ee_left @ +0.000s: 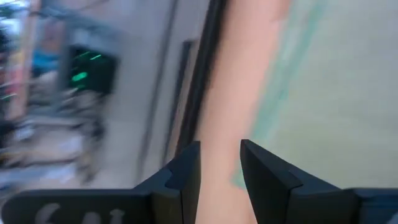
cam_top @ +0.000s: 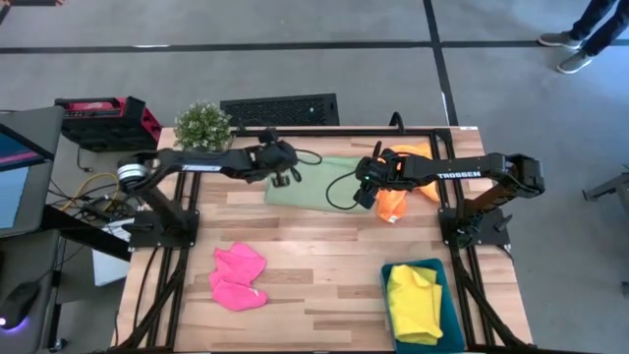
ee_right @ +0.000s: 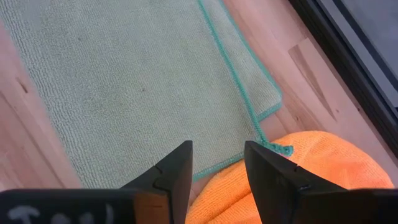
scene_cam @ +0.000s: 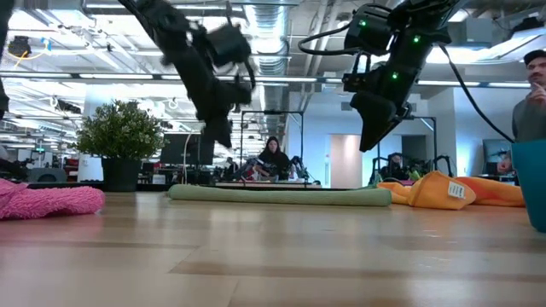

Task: Fold microfiber towels
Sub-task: Fold the green microfiber towel

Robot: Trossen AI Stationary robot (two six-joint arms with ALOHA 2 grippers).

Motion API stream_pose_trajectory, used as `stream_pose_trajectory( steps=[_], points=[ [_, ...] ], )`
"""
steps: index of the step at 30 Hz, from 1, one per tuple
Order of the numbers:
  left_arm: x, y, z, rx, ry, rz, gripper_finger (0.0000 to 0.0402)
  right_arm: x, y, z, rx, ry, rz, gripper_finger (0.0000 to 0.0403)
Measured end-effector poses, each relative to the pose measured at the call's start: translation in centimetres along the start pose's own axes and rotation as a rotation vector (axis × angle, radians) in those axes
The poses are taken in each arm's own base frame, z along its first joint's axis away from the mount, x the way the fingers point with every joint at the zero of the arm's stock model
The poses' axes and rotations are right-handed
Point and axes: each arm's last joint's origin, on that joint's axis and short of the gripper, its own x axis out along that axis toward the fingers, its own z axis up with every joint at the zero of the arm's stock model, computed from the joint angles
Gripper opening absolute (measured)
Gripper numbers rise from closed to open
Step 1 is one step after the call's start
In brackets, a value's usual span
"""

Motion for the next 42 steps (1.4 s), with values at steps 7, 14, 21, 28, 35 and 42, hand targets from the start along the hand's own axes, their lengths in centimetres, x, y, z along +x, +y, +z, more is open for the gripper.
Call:
stream_pose_trajectory(
  steps=[7, 14, 21, 28, 35, 42],
  points=[
    [-4.3, -2.3, -1.9, 0.021, -0.034, -0.379, 0.0106, -0.4, 1.0, -0.2, -0.069, -0.002, 0.036, 0.0169],
    [-4.7, -5.8, -3.0, 0.092, -0.012, -0.432, 0.0106, -0.8, 2.3, -0.5, -0.128, -0.008, 0.085, 0.0169],
    [-4.9, -6.4, -3.1, 0.090, -0.004, -0.442, 0.0106, -1.2, 3.4, -0.7, -0.184, -0.007, 0.202, 0.0169],
    [-3.8, -7.6, -3.5, 0.124, 0.055, -0.476, 0.0106, -1.5, 4.0, -0.9, -0.201, -0.014, 0.214, 0.0169],
    [-2.7, -8.3, -3.9, 0.158, 0.105, -0.459, 0.0106, -1.5, 4.1, -0.9, -0.206, -0.014, 0.218, 0.0169],
    [-1.1, -8.8, -4.5, 0.174, 0.184, -0.440, 0.0106, -1.5, 4.1, -1.0, -0.207, -0.011, 0.217, 0.0169]
  ],
)
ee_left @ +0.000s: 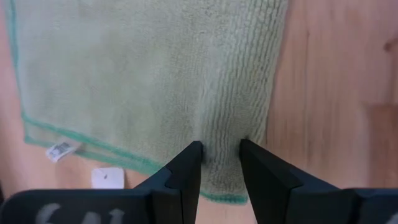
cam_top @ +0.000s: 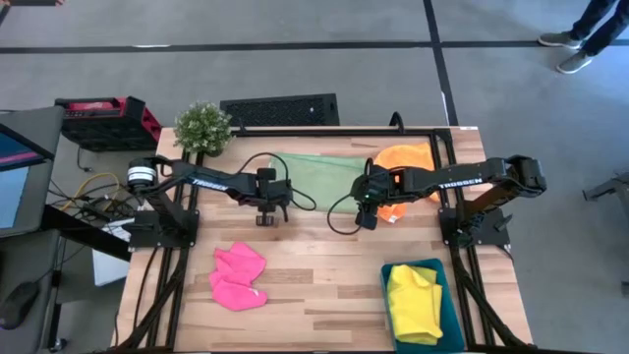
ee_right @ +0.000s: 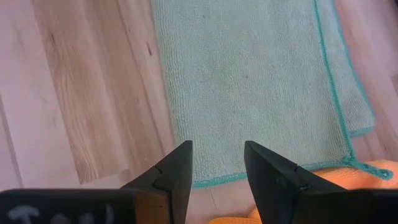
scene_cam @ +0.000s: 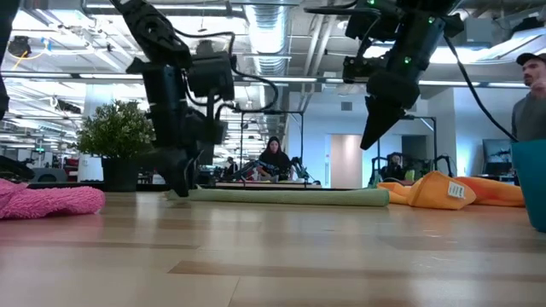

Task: Fold microfiber towels
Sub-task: Fold the green microfiber towel

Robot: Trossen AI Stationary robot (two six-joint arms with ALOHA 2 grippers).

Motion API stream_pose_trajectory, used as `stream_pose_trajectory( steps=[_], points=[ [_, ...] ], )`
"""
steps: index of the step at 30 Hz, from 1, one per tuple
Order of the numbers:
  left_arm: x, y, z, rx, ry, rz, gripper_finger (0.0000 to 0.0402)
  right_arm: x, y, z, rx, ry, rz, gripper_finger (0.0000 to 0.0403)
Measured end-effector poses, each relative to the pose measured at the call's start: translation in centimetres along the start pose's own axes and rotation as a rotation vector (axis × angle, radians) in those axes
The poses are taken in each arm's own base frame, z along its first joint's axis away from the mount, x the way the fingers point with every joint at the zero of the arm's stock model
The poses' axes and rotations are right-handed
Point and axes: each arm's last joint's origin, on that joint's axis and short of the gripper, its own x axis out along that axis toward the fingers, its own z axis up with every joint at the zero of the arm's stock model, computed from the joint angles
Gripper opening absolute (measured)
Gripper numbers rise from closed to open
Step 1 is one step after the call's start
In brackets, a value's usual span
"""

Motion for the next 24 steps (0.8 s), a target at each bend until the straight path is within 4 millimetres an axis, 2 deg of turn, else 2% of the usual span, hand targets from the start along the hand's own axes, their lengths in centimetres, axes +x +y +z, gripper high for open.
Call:
stream_pose_trajectory(
  steps=[7, 13, 24],
  points=[
    [1.1, -0.2, 0.0, 0.011, 0.042, -0.001, 0.0095, 0.0, 0.0, 0.0, 0.000, 0.003, -0.001, 0.0169],
    [1.0, 0.0, 0.5, 0.010, 0.043, -0.003, 0.0011, 0.0, 0.0, -0.1, -0.001, 0.006, -0.002, 0.0169],
    [0.3, 0.6, 1.5, 0.033, 0.024, 0.009, 0.0002, 0.0, 0.0, -0.3, -0.007, 0.034, -0.005, 0.0169]
  ],
)
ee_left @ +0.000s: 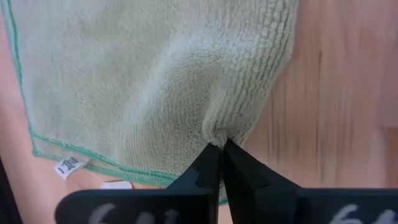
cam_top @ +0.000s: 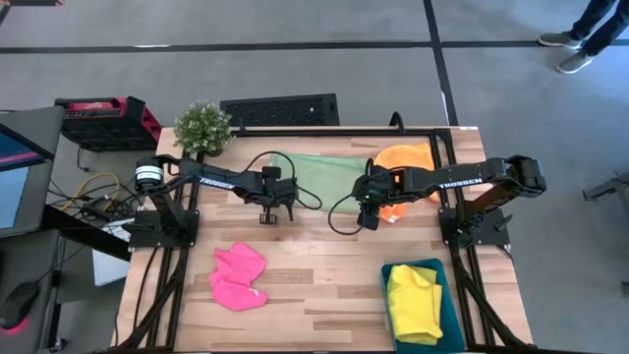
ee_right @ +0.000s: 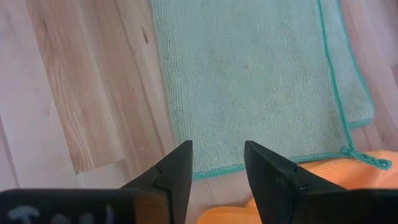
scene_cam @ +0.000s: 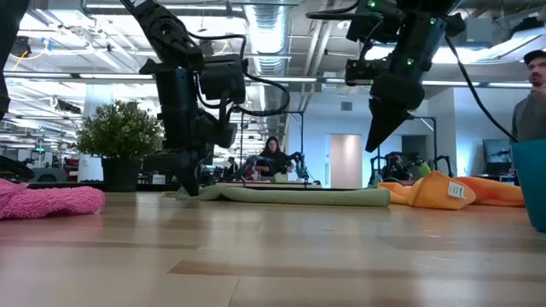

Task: Fold microfiber towels
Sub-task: Fold the green microfiber towel

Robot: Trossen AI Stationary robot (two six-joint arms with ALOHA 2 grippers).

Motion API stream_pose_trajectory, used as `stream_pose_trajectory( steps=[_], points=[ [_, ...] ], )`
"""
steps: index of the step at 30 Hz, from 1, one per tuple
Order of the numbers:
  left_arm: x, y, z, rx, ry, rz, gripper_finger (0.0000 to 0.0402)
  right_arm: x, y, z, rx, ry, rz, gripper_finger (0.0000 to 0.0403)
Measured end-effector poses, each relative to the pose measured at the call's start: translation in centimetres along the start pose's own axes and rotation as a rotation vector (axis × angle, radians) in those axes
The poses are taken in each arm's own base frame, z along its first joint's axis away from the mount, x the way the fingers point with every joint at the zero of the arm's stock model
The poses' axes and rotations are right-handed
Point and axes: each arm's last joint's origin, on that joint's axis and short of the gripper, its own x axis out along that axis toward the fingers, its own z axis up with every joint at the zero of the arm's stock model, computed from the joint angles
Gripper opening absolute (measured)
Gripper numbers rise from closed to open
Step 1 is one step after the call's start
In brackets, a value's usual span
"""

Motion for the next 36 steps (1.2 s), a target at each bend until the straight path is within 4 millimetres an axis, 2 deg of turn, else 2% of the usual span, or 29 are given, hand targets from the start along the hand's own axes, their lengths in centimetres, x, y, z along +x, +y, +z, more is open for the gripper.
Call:
stream_pose_trajectory(
  steps=[20, 36],
  points=[
    [-1.3, 1.0, 1.5, 0.010, -0.043, 0.022, 0.0000, -0.1, 0.0, -0.1, -0.003, 0.013, -0.002, 0.0169],
    [-3.9, 2.7, 4.2, 0.083, -0.155, 0.067, 0.0000, -4.1, -1.0, -0.7, 0.022, -0.091, 0.005, 0.0169]
  ],
)
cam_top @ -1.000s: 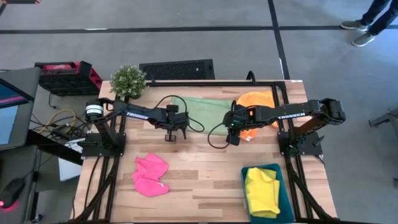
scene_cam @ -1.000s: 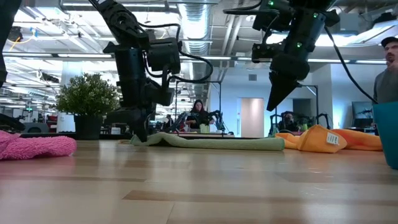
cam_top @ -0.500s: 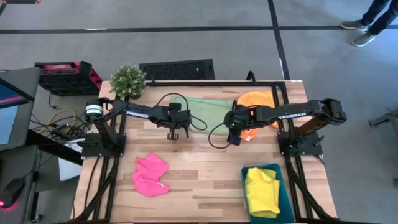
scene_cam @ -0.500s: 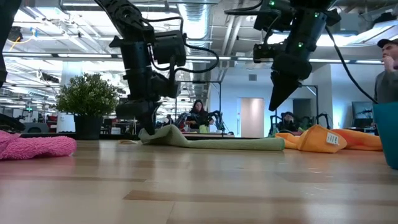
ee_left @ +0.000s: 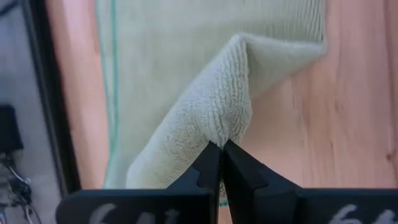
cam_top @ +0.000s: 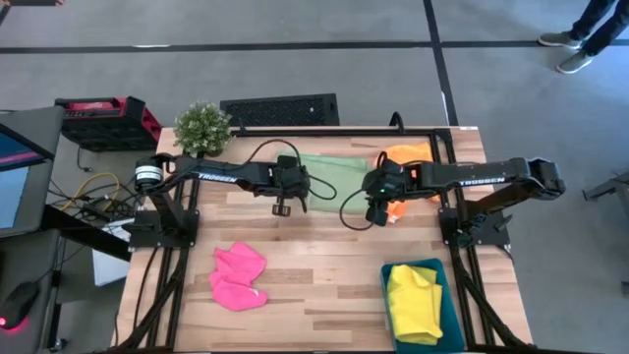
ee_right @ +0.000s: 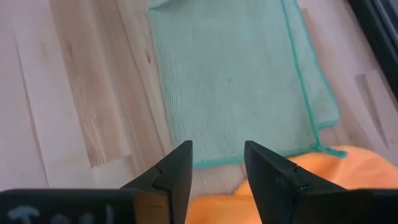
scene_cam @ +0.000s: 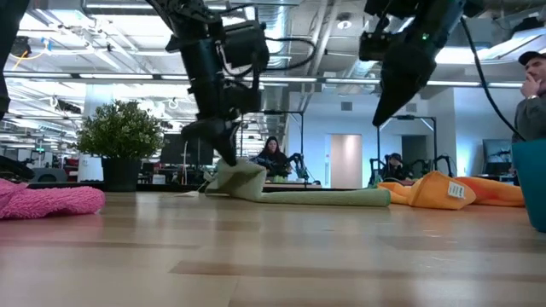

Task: Fold microfiber towels
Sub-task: Fold the green microfiber towel

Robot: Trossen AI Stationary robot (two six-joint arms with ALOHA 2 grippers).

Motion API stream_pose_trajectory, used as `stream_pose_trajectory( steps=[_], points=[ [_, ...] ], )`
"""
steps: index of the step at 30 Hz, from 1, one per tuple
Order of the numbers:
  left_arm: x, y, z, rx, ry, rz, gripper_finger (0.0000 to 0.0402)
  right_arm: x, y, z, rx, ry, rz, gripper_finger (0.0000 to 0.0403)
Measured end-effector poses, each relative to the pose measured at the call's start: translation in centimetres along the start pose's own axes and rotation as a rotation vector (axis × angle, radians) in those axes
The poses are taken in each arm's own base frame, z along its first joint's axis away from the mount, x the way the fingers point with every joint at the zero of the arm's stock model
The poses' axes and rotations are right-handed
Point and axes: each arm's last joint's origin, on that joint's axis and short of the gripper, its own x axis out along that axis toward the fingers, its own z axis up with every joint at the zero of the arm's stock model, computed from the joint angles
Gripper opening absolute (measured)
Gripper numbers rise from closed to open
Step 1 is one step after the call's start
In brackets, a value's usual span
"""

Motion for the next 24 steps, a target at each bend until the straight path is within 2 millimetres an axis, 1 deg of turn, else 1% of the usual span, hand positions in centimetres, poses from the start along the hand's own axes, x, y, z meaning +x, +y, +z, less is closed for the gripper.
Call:
stream_pose_trajectory(
  steps=[4, 7, 10, 11, 13, 18, 24],
  points=[
    [-0.8, 0.7, 1.3, 0.038, -0.087, 0.007, 0.0000, -0.6, -0.2, -0.2, 0.000, -0.001, -0.005, 0.0169],
    [-0.7, 1.0, 2.5, 0.096, -0.175, 0.006, 0.0000, -0.9, -0.4, -0.4, 0.000, -0.003, -0.031, 0.0169],
    [0.3, 0.9, 3.9, 0.168, -0.236, 0.019, 0.0000, -1.0, -0.5, -0.5, 0.000, 0.000, -0.054, 0.0169],
    [0.5, 0.9, 4.2, 0.192, -0.230, 0.016, 0.0000, -1.1, -0.6, -0.5, 0.001, 0.006, -0.056, 0.0169],
    [0.6, 1.3, 5.5, 0.206, -0.264, 0.039, 0.0000, -1.0, -0.6, -0.5, 0.003, 0.008, -0.058, 0.0169],
    [1.8, 1.3, 8.5, 0.297, -0.289, 0.057, 0.0000, -1.0, -0.8, -0.8, 0.000, 0.044, -0.065, 0.0169],
    [2.7, 1.7, 11.2, 0.372, -0.307, 0.072, 0.0000, -1.1, -0.9, -1.0, -0.002, 0.052, -0.066, 0.0169]
  ],
)
